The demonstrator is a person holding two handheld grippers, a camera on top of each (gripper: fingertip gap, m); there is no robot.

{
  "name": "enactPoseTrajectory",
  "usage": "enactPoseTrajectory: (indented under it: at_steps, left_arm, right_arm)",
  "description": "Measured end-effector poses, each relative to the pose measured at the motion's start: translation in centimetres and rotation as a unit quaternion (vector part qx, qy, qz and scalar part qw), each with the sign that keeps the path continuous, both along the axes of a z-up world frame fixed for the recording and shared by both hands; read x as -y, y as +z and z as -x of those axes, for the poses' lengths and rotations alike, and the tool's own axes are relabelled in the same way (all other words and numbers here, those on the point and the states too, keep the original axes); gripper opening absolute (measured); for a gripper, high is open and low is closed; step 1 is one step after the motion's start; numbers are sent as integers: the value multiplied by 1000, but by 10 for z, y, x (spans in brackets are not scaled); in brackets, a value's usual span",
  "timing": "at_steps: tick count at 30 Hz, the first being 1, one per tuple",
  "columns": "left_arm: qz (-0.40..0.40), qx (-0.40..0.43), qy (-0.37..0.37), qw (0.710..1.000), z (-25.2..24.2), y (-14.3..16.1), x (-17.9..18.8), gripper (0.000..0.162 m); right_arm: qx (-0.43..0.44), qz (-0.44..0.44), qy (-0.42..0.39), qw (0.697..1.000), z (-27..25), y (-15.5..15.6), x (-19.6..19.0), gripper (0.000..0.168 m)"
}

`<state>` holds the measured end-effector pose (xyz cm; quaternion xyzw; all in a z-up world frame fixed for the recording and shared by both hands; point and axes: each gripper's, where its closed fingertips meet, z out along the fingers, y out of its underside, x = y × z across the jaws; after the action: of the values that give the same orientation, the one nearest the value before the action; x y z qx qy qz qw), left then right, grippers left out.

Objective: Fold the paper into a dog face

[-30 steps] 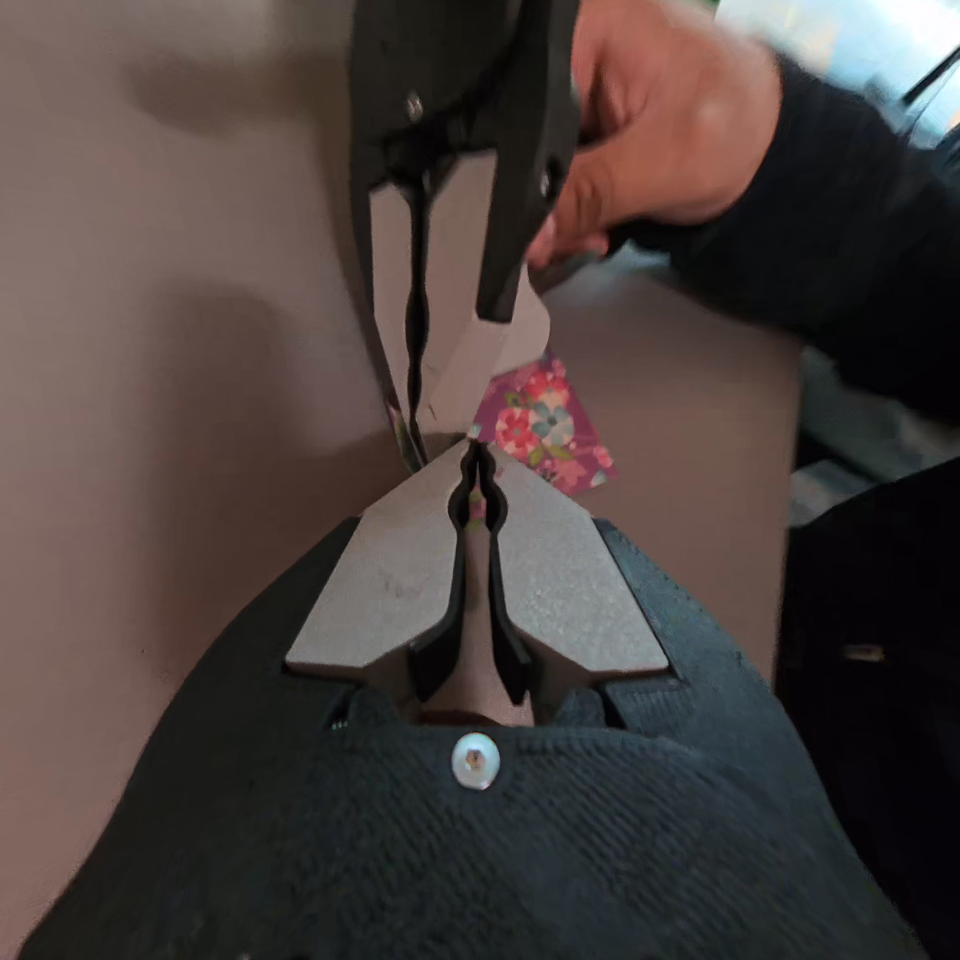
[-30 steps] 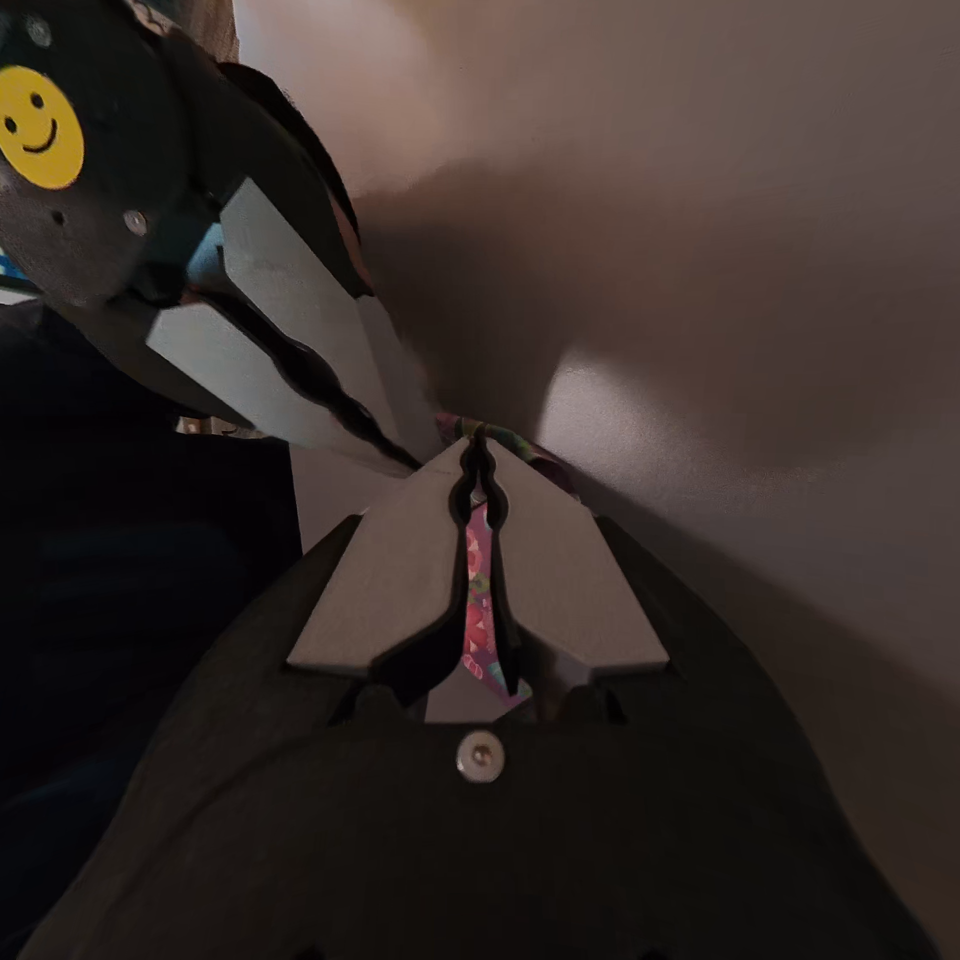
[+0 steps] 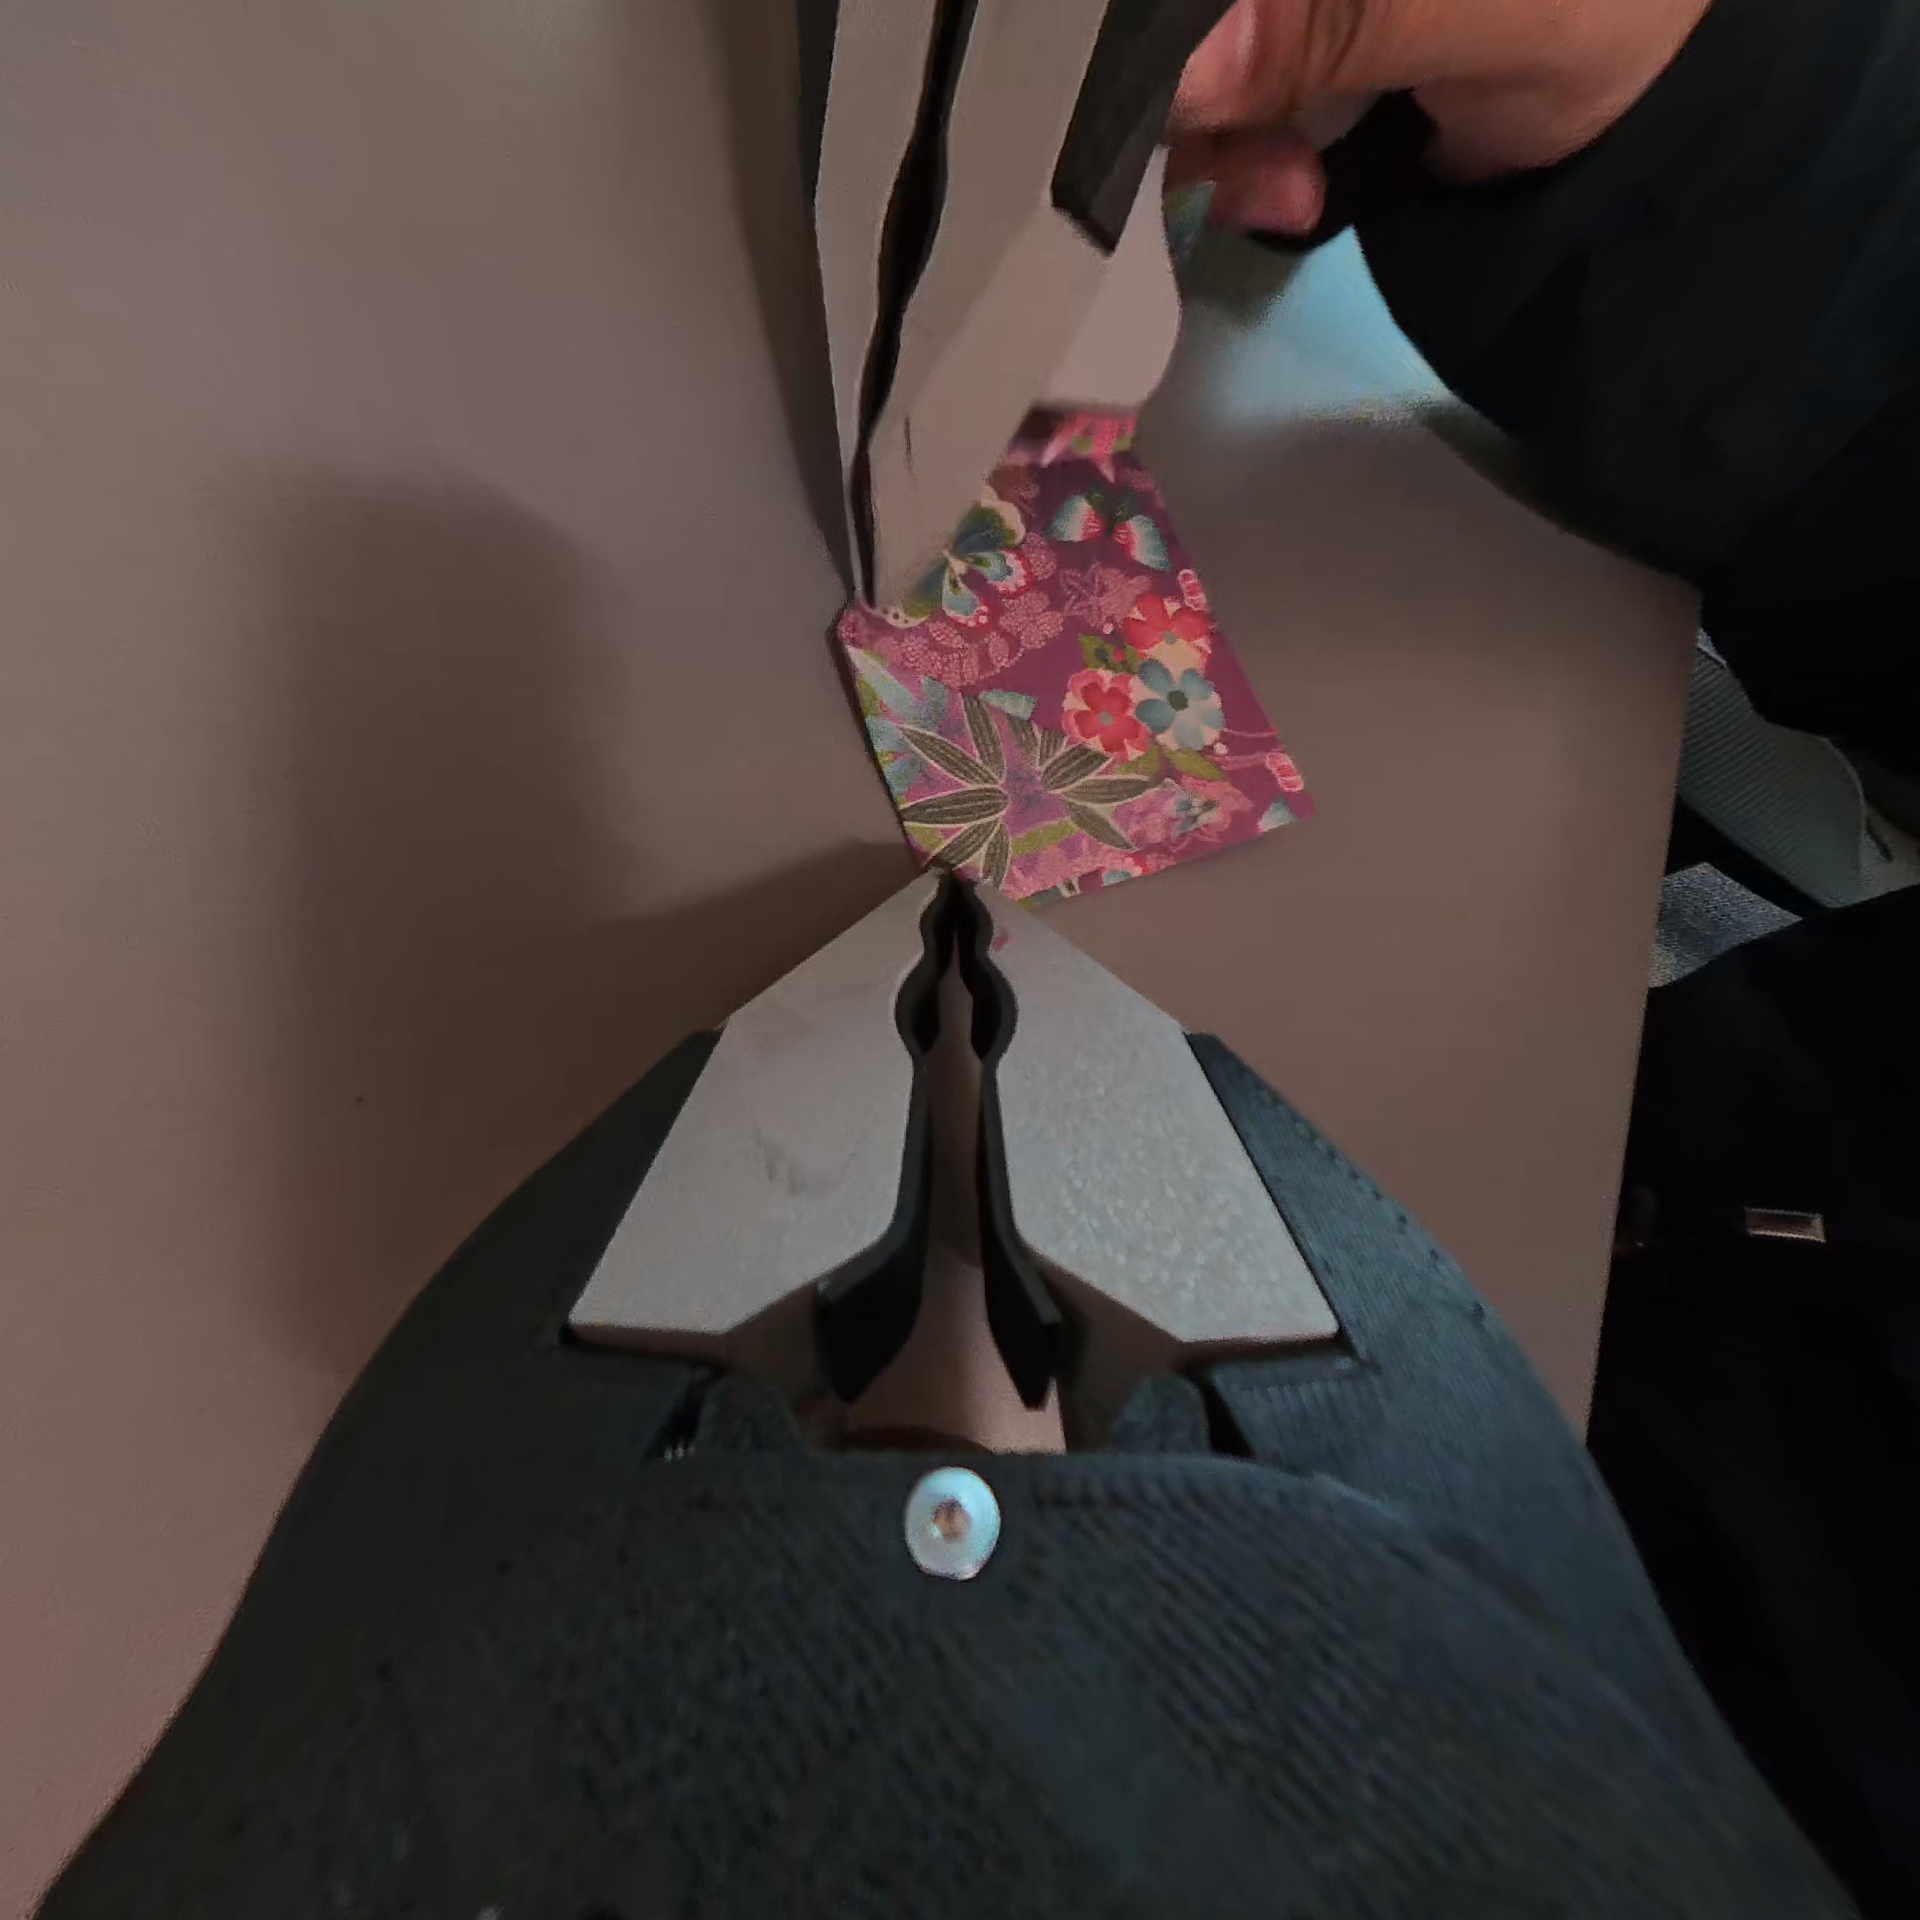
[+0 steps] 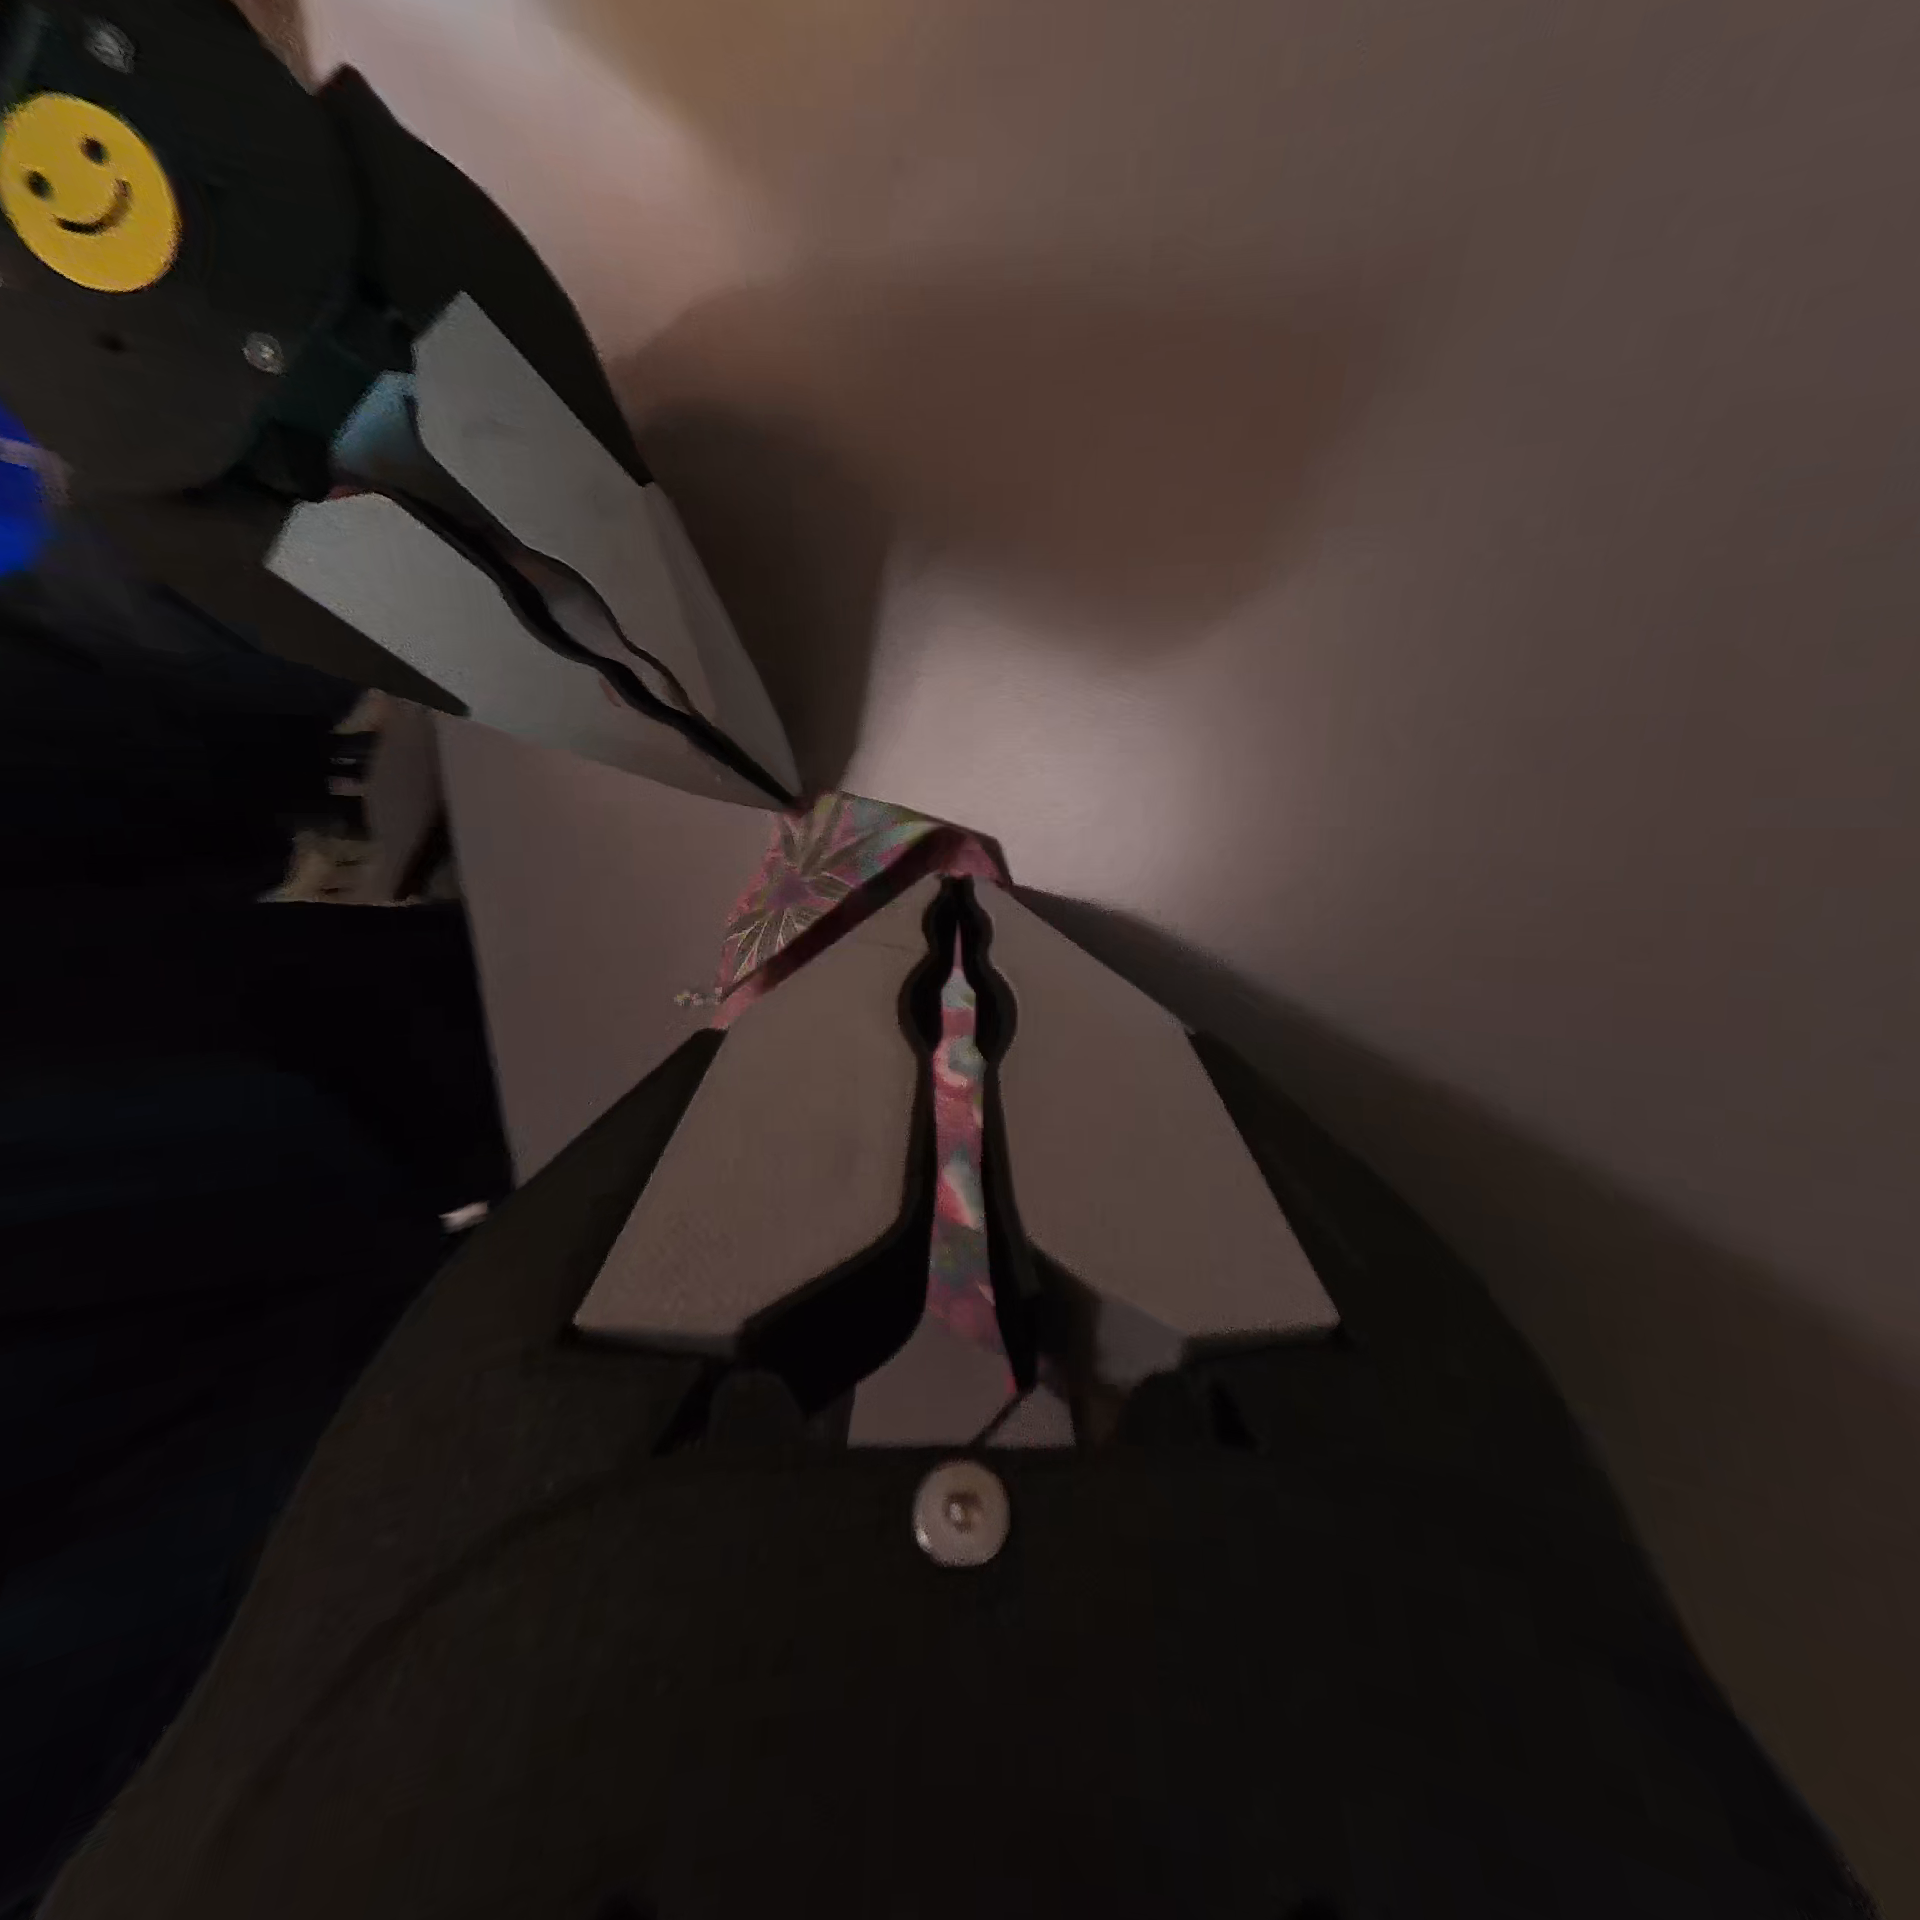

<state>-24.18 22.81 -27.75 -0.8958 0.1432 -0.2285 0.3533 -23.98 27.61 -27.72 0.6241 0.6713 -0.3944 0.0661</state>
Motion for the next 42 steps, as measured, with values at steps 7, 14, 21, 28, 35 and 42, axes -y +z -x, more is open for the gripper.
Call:
enactPoseTrajectory:
  at_steps: [7,14,21,28,35,42]
  left_arm:
    - [-9,61,4,998,2,11,0,0]
    - [-74,115,31,990,23,40,5,25]
    - [-94,89,6,992,15,46,12,48]
    - [-75,70,13,995,14,33,8,53]
    - [-66,67,15,995,12,29,7,52]
    - [-93,54,29,994,21,38,5,52]
  right_arm:
    - [-225,-90,16,970,-6,78,-16,0]
    - [-277,-83,45,956,-37,92,-8,30]
    - [-262,-154,155,940,-75,53,36,30]
    - [-207,-271,202,918,-77,1,47,38]
    - [-251,-344,190,885,-56,5,40,49]
    - [-268,-379,200,863,-48,-1,43,0]
